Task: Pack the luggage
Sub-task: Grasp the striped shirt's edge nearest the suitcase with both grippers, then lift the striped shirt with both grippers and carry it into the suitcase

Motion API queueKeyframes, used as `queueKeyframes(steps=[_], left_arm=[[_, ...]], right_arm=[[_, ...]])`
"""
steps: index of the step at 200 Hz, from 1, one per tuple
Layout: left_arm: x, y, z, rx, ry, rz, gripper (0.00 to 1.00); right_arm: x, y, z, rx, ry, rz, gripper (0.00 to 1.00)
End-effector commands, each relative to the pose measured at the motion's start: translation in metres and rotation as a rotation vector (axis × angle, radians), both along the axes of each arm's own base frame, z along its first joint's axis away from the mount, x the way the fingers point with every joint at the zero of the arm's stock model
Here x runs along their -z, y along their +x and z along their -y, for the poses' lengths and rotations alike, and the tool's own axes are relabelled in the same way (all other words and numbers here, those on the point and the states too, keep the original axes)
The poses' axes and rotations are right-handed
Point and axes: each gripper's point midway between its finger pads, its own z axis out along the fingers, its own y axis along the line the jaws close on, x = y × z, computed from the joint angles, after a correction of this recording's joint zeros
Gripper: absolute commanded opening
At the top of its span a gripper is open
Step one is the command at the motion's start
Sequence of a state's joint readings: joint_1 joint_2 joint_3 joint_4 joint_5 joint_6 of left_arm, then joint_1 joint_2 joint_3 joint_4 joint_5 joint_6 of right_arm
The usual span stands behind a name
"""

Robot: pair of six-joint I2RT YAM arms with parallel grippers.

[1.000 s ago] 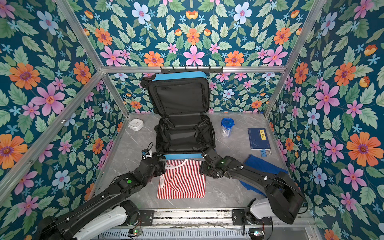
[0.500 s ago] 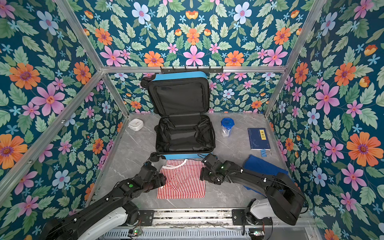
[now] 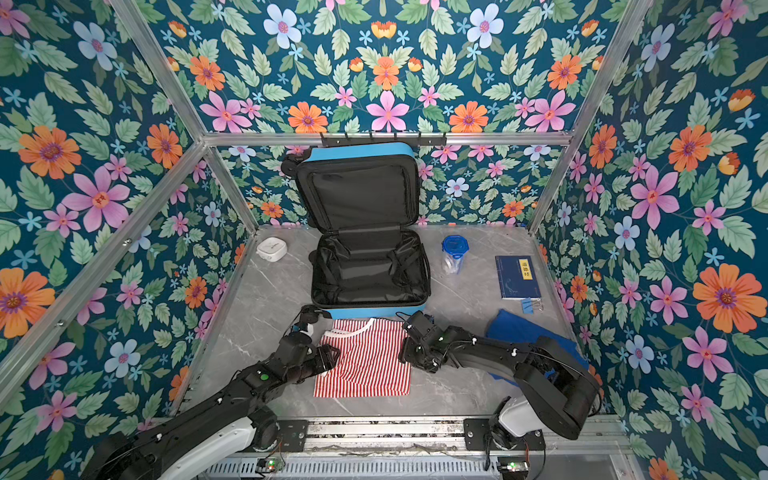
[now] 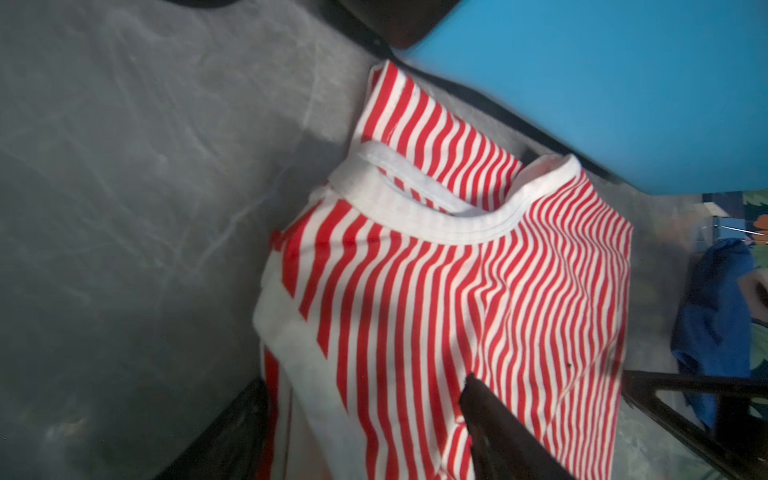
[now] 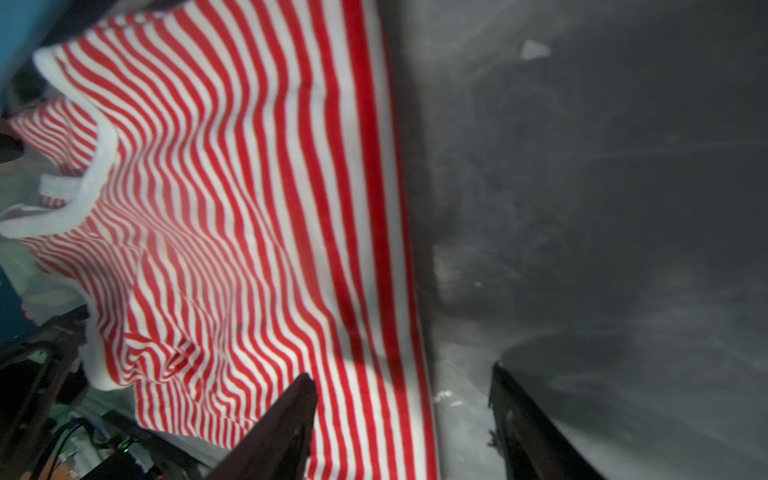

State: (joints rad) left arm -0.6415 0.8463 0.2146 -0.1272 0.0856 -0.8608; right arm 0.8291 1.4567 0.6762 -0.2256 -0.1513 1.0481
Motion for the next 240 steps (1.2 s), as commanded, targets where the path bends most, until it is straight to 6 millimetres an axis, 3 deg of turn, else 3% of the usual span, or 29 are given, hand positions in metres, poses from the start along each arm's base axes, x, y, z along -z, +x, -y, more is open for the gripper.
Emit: queueKeyframes(steps=[1,24,51,92,122,139,182,240], left_arm=[[0.019,-0.021,-0.001,0.024,-0.007,-0.112,0.75],[0.021,-0.022,0.001,0.029,-0.017,-0.113,0.72],[0.018,-0.021,0.006,0.041,-0.044,-0.107,0.60],[0.006,-0.017,0.023,0.112,-0.092,-0.088,0.24],[-0.012,-0.012,0.031,0.167,-0.090,-0.043,0.08],[-0.029,-0.009,0.034,0.197,-0.091,-0.008,0.00],[-0.081,-0.007,0.040,0.272,-0.106,0.096,0.00],[-0.175,0.003,0.041,0.295,-0.122,0.263,0.00]], right_arm=[[0.005,0.000,-0.006,0.018,0.023,-0.027,0.65],[0.006,0.001,-0.010,0.024,0.040,-0.031,0.61],[0.003,0.003,-0.014,0.026,0.059,-0.027,0.48],[-0.012,0.007,-0.022,0.000,0.081,-0.004,0.21],[-0.035,0.010,-0.037,-0.073,0.095,0.033,0.00],[-0.048,0.009,-0.045,-0.114,0.096,0.054,0.00],[-0.086,0.008,-0.055,-0.181,0.151,0.120,0.00],[-0.177,0.012,-0.056,-0.250,0.234,0.296,0.00]])
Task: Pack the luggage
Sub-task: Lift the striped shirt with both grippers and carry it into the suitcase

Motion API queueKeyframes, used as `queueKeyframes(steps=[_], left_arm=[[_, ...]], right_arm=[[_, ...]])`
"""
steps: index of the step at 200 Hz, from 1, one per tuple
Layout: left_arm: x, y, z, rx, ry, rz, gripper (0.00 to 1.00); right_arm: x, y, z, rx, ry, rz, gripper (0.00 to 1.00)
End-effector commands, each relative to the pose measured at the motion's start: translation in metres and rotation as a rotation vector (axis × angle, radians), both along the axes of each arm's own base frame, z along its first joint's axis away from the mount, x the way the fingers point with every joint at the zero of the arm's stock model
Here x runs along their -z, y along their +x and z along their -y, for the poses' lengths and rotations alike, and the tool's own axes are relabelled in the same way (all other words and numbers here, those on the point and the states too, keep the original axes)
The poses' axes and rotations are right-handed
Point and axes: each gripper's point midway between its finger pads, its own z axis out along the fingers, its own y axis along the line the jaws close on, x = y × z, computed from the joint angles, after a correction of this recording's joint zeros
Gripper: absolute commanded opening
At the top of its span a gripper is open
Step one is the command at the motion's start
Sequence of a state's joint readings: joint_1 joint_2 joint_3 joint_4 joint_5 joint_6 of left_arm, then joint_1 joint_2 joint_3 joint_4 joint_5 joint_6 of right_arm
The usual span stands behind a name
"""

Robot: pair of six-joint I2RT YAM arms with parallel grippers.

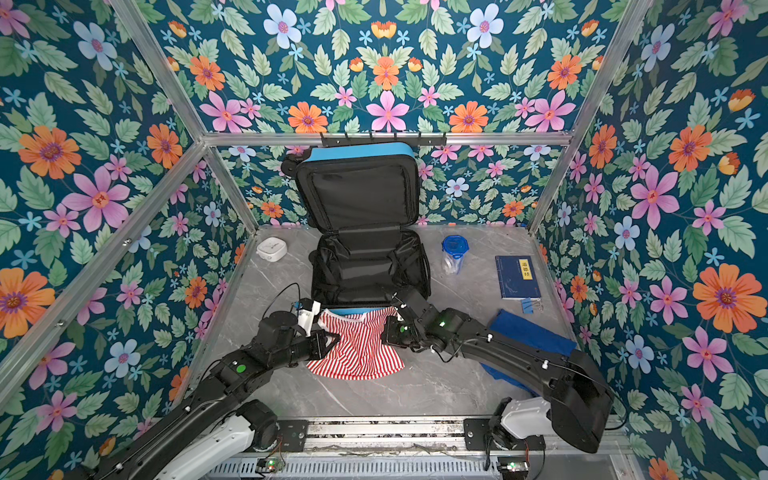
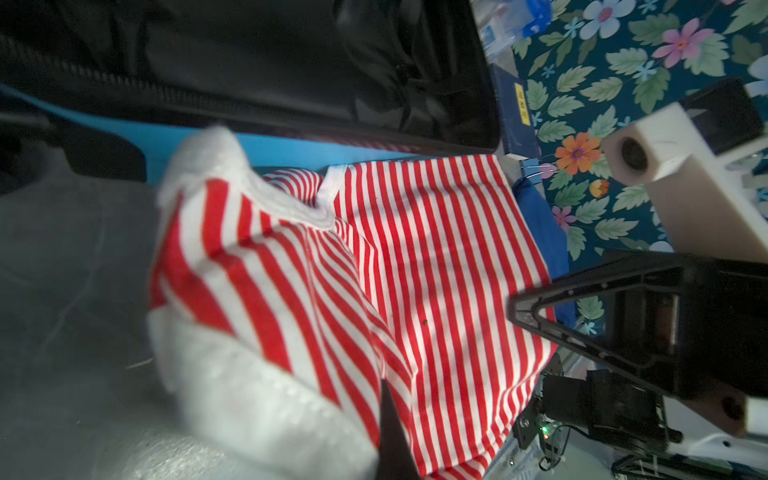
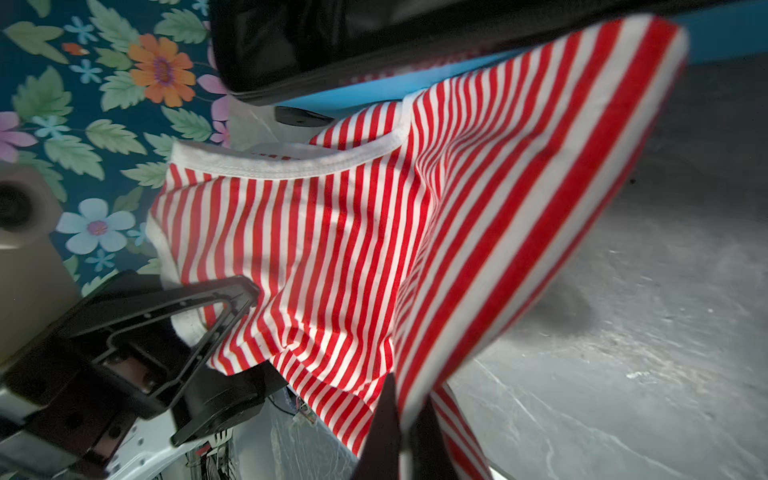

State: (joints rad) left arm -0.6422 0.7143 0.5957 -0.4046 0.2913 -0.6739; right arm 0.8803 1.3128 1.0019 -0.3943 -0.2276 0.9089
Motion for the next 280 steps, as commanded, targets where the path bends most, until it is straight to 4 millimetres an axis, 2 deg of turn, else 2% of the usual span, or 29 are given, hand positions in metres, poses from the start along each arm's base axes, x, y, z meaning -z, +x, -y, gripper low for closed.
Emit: queueKeyframes(steps=[1,39,62,83,113,142,169,171,174,206,245,280], left_arm=[[-0.029,0.003,-0.003,0.009,0.024,0.064,0.00],[-0.096,0.025,-0.001,-0.031,0.004,0.198,0.00],[-0.124,0.047,0.006,-0.061,-0.003,0.291,0.00],[-0.142,0.075,0.015,-0.090,0.035,0.361,0.00],[-0.159,0.124,0.030,-0.124,0.100,0.420,0.00],[-0.170,0.173,0.036,-0.163,0.133,0.442,0.00],[-0.153,0.215,0.037,-0.185,0.171,0.418,0.00],[-0.151,0.217,0.037,-0.186,0.173,0.416,0.00],[-0.148,0.221,0.037,-0.188,0.177,0.414,0.00],[-0.109,0.257,0.025,-0.220,0.194,0.357,0.00],[-0.062,0.290,0.010,-0.248,0.237,0.296,0.00],[-0.019,0.311,-0.003,-0.263,0.277,0.213,0.00]], right_arm=[[-0.030,-0.001,0.004,-0.036,0.004,0.076,0.00],[-0.095,0.013,0.010,-0.028,0.048,0.219,0.00],[-0.124,0.035,0.013,0.010,0.117,0.276,0.00],[-0.145,0.060,0.015,0.043,0.164,0.325,0.00],[-0.161,0.098,0.011,0.063,0.151,0.379,0.00],[-0.154,0.141,0.009,0.083,0.101,0.378,0.00],[-0.141,0.180,0.010,0.107,0.070,0.372,0.00],[-0.131,0.187,0.007,0.106,0.058,0.354,0.00],[-0.125,0.192,0.007,0.108,0.055,0.344,0.00],[-0.093,0.235,-0.004,0.100,0.013,0.288,0.00],[-0.044,0.269,-0.024,0.074,-0.054,0.197,0.00],[-0.004,0.288,-0.032,0.083,-0.098,0.137,0.00]])
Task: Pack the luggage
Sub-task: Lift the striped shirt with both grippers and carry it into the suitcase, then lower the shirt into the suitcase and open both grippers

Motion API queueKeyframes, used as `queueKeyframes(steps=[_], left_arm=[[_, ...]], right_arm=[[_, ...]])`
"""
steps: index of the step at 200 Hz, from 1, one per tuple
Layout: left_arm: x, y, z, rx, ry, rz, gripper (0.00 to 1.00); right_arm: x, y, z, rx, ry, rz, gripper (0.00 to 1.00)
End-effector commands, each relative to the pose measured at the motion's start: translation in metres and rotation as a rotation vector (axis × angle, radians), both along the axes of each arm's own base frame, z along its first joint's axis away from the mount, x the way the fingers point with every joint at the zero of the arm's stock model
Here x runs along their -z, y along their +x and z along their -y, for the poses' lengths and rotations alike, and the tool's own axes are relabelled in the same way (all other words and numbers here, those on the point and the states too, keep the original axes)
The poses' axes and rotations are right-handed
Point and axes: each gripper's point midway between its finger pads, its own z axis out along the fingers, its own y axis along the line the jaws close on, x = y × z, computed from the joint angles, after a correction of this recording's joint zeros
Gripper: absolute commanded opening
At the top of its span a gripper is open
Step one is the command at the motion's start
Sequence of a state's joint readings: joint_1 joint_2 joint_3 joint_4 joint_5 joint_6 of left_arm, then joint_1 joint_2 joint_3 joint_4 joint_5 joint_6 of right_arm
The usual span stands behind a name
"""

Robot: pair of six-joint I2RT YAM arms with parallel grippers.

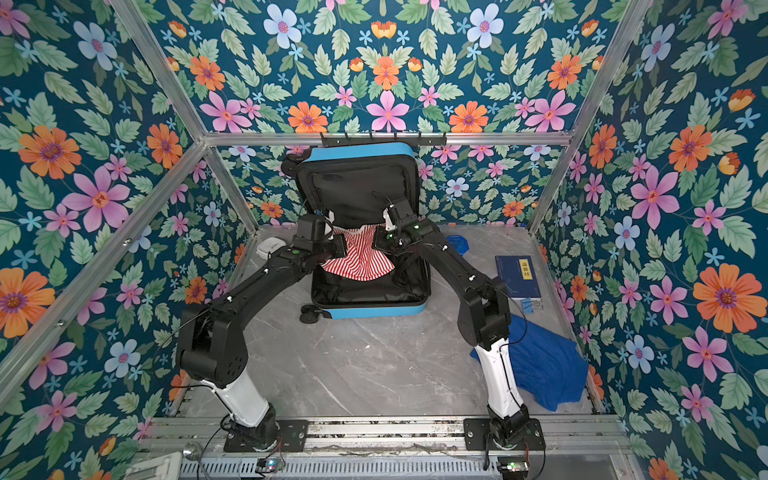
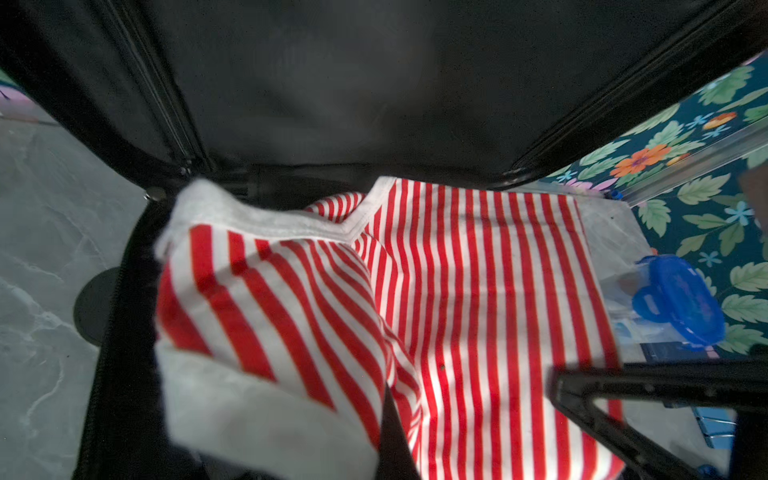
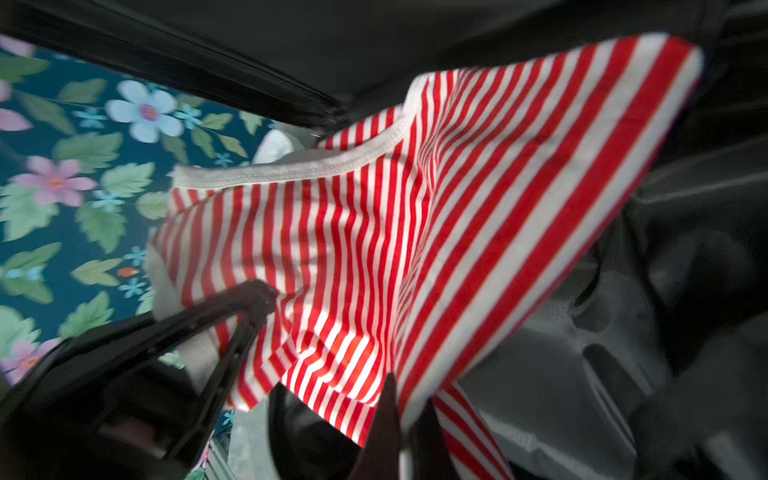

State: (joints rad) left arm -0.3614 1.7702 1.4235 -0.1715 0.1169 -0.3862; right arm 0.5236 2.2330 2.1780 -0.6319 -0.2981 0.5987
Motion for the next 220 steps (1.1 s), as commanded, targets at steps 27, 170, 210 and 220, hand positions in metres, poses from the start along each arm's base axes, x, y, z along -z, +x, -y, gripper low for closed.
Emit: queueKeyframes(steps=[27,170,210,220], left_arm=[[0.034,0.021,-0.011,-0.026,0.027,-0.035,0.00],[0.042,0.008,-0.040,-0.125,0.067,-0.058,0.50],[0.025,-0.004,-0.054,-0.164,0.105,-0.039,0.53],[0.025,-0.006,-0.057,-0.170,0.120,-0.044,0.54]], right_arm=[[0.035,0.012,0.000,0.009,-0.071,-0.067,0.00],[0.056,0.021,0.037,0.093,-0.260,-0.079,0.58],[0.023,0.014,0.053,0.131,-0.286,-0.013,0.64],[0.014,0.011,0.055,0.130,-0.280,0.002,0.64]])
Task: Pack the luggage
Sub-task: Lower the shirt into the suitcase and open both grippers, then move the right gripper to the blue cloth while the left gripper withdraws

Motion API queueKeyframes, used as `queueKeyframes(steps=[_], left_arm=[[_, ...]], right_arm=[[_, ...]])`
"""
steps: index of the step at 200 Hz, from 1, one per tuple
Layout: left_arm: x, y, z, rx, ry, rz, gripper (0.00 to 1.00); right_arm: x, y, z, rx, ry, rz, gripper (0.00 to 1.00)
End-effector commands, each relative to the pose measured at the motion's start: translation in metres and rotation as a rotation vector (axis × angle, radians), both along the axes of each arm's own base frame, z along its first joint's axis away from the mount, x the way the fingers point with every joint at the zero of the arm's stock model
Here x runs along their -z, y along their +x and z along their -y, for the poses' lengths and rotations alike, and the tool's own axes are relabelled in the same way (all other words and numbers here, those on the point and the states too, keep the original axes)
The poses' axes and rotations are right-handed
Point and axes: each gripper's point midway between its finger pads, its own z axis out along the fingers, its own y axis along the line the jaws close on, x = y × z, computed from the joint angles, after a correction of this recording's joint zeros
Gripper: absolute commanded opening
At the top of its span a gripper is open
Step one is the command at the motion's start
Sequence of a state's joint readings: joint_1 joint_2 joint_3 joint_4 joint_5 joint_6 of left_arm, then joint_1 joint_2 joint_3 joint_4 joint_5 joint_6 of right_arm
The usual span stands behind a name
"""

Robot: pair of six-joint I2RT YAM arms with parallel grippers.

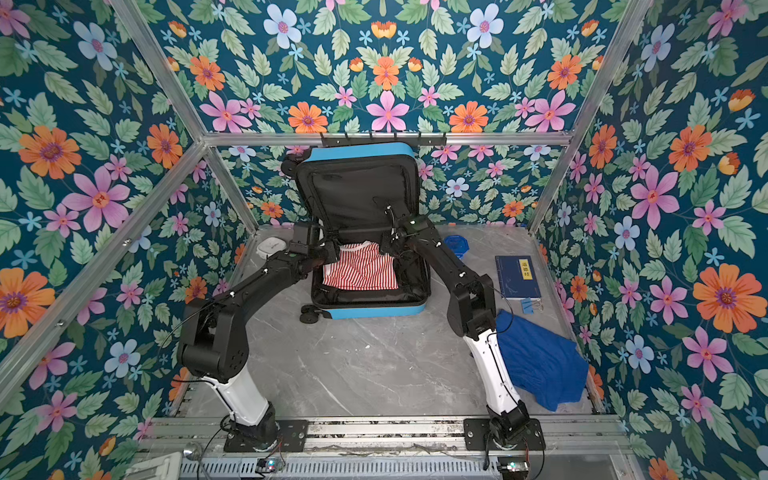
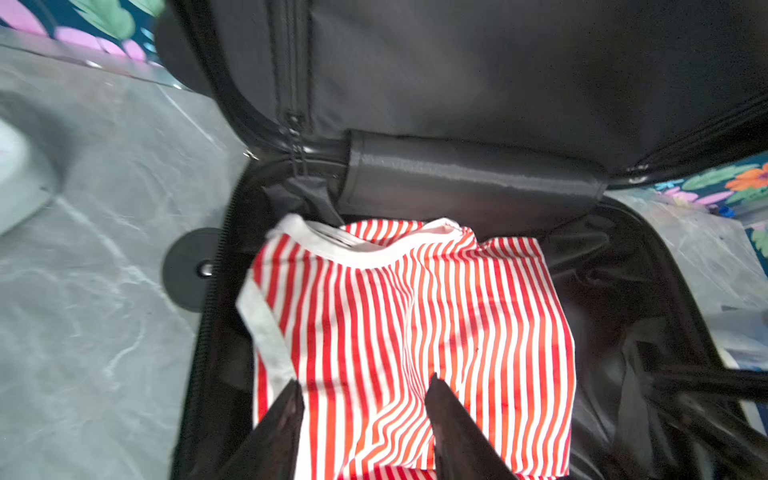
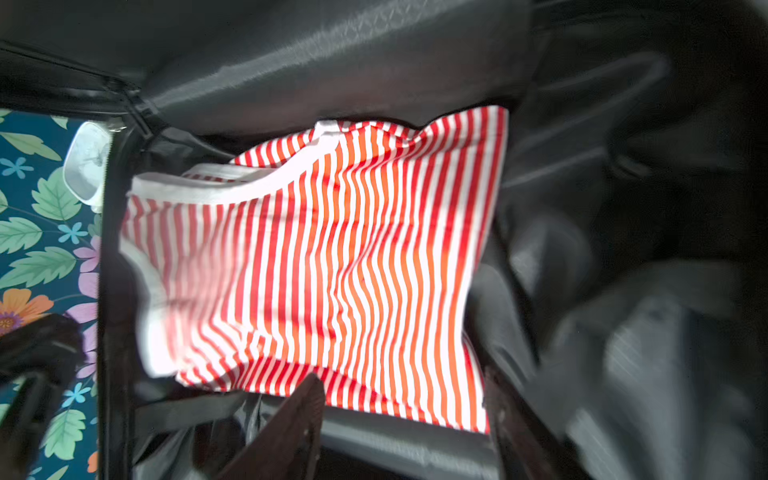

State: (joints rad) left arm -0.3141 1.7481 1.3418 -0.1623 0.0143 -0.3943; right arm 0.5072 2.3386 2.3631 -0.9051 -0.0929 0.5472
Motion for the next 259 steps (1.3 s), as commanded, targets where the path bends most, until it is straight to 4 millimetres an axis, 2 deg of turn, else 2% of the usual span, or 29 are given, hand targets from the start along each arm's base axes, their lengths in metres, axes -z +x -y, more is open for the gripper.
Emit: queueKeyframes(steps=[1,26,57,87,101,104,109,129,153,166,185,202,216,259], left_arm=[[0.001,-0.006,-0.013,-0.036,0.053,-0.017,0.54],[-0.002,-0.010,-0.017,-0.045,0.070,-0.014,0.56],[-0.030,-0.019,-0.014,-0.019,0.043,0.038,0.54],[-0.062,-0.044,-0.004,0.046,-0.014,0.095,0.54],[-0.068,-0.065,0.005,0.088,-0.061,0.112,0.54],[-0.068,-0.071,0.008,0.099,-0.070,0.116,0.55],[-0.068,-0.079,0.011,0.113,-0.083,0.122,0.55],[-0.064,-0.112,0.024,0.176,-0.131,0.135,0.53],[-0.062,-0.151,0.032,0.238,-0.177,0.188,0.52],[-0.060,-0.166,0.031,0.248,-0.220,0.206,0.53],[-0.048,-0.180,0.028,0.252,-0.264,0.201,0.54],[-0.031,-0.187,0.029,0.245,-0.298,0.162,0.54],[-0.018,-0.191,0.034,0.254,-0.338,0.126,0.54],[0.002,-0.204,0.047,0.267,-0.405,0.090,0.53]], right_arm=[[-0.021,0.001,0.010,0.013,-0.027,0.070,0.65],[-0.045,-0.008,0.014,0.009,-0.008,0.107,0.65],[-0.076,-0.030,0.023,0.001,0.026,0.146,0.63],[-0.101,-0.072,0.046,0.002,0.041,0.182,0.63],[-0.105,-0.098,0.066,0.019,0.025,0.195,0.64],[-0.098,-0.103,0.072,0.026,0.010,0.184,0.65],[-0.104,-0.117,0.082,0.035,0.008,0.200,0.66],[-0.081,-0.159,0.122,0.082,-0.065,0.165,0.72],[-0.031,-0.209,0.168,0.169,-0.139,0.047,0.75],[-0.005,-0.230,0.189,0.231,-0.136,-0.020,0.75],[0.031,-0.253,0.216,0.344,-0.129,-0.100,0.76],[0.058,-0.263,0.234,0.445,-0.097,-0.157,0.75],[0.076,-0.264,0.241,0.496,-0.055,-0.181,0.73],[0.110,-0.262,0.257,0.562,-0.124,-0.236,0.73]])
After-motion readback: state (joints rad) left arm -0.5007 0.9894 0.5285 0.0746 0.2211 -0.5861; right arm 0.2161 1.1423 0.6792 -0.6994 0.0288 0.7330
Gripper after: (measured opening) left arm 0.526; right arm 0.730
